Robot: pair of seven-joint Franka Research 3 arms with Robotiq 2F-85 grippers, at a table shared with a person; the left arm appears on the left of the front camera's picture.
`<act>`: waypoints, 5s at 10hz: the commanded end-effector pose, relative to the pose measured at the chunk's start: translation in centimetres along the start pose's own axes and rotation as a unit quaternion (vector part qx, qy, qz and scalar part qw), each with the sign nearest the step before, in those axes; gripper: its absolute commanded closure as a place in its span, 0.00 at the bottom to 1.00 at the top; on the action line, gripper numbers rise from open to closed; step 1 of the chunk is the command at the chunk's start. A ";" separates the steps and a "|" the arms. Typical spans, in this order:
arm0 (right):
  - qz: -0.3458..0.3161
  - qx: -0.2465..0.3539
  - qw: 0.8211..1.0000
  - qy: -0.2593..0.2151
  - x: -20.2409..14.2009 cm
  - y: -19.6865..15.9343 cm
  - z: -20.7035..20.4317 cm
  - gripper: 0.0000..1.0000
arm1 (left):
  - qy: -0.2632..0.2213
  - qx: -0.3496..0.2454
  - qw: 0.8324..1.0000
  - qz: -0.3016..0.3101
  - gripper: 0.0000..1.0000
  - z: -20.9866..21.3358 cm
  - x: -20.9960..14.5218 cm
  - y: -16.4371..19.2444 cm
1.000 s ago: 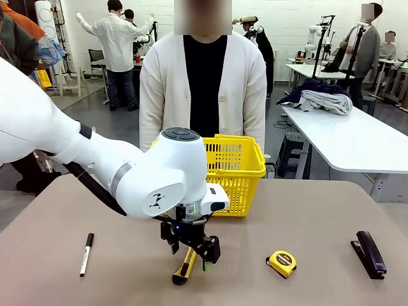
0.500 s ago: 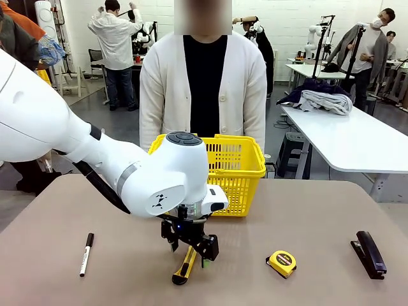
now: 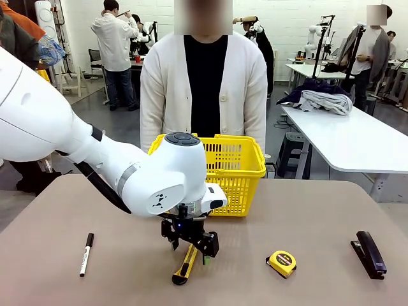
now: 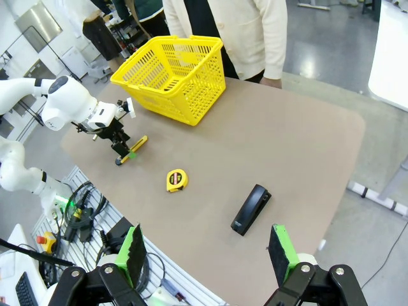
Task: Place the items the person wants into the basket.
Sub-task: Pick up the item the person points to and place it in the Market Basket.
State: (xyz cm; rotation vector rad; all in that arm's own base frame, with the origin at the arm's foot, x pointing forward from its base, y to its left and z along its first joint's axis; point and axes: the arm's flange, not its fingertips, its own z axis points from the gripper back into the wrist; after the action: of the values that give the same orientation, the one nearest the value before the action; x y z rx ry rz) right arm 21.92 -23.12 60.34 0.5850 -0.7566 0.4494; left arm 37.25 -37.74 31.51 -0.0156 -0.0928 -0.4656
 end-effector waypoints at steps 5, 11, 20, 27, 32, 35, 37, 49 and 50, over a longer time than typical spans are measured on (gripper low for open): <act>0.005 0.008 1.000 -0.009 0.1 -0.1 0.0 0.00 | -0.008 0.014 1.000 0.008 0.52 -1.3 1.2 -0.7; 0.005 0.008 1.000 -0.009 0.1 -0.1 0.0 0.00 | -0.008 0.017 1.000 0.016 0.97 -1.2 1.5 -0.5; 0.005 0.008 1.000 -0.009 0.1 -0.1 0.0 0.00 | 0.001 0.058 0.989 -0.138 0.76 17.7 0.7 1.5; 0.005 0.008 1.000 -0.009 0.1 -0.1 0.0 0.00 | -0.035 0.050 0.986 -0.153 0.76 27.5 -0.7 0.8; 0.005 0.008 1.000 -0.009 0.1 -0.1 0.0 0.00 | -0.035 0.050 0.986 -0.153 0.76 27.5 -0.7 0.8; 0.005 0.008 1.000 -0.009 0.1 -0.1 0.0 0.00 | -0.037 0.057 0.953 -0.294 0.74 27.4 4.8 3.5; 0.005 0.008 1.000 -0.009 0.1 -0.1 0.0 0.00 | -0.029 0.058 0.918 -0.391 0.74 27.7 10.0 5.2; 0.005 0.008 1.000 -0.009 0.1 -0.1 0.0 0.00 | 0.001 0.045 0.864 -0.502 0.74 13.6 24.8 7.0; 0.005 0.008 1.000 -0.009 0.1 -0.1 0.0 0.00 | -0.002 0.041 0.865 -0.499 0.74 12.5 25.3 7.4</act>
State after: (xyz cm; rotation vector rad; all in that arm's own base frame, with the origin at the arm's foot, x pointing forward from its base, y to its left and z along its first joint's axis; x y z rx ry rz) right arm 21.97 -23.14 60.29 0.5851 -0.7549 0.4494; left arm 60.41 -41.39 45.49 0.1215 -0.0987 -1.4853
